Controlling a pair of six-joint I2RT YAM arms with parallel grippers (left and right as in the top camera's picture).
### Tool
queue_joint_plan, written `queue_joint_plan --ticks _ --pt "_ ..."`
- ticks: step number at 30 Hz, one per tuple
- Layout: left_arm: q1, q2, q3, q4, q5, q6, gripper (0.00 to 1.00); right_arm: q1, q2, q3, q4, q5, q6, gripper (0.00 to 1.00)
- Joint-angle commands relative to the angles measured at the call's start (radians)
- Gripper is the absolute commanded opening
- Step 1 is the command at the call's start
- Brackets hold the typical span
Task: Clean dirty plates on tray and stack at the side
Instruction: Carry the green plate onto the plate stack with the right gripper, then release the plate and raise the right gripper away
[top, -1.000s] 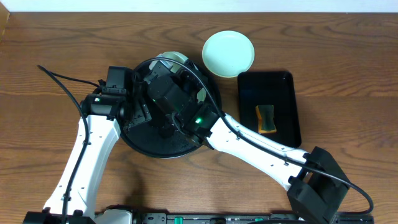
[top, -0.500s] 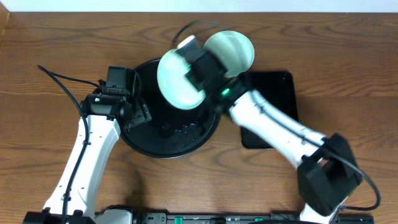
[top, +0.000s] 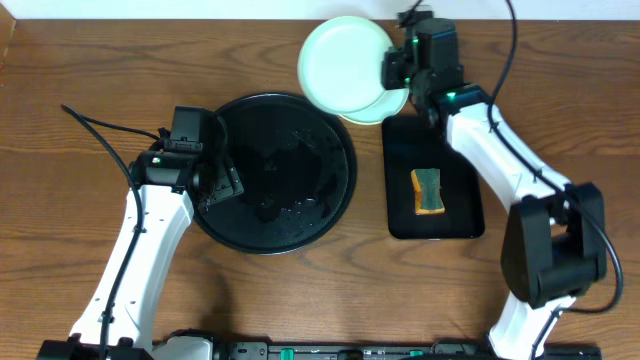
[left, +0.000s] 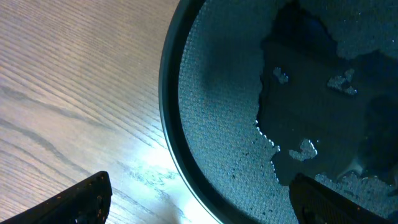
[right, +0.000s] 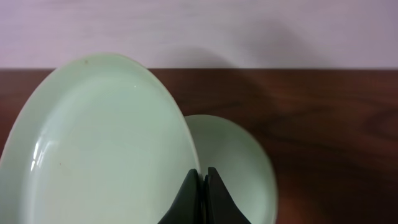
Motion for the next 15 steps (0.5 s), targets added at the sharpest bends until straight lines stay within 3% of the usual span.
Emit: queue_joint_plan --ticks 1,8,15 --pt "0.004 -0.002 -0.002 -0.003 -0.016 -0.001 0.91 -0.039 0.076 0.005 0.040 -0.028 0.081 0.01" --pt "0.004 -0.002 -0.002 -0.003 -0.016 -0.001 0.92 -0.077 0.187 0.005 0.157 -0.045 0.095 0.01" --pt "0.004 -0.002 -0.002 -0.003 -0.016 -0.001 0.92 -0.075 0.220 0.005 0.148 -0.069 0.095 0.01"
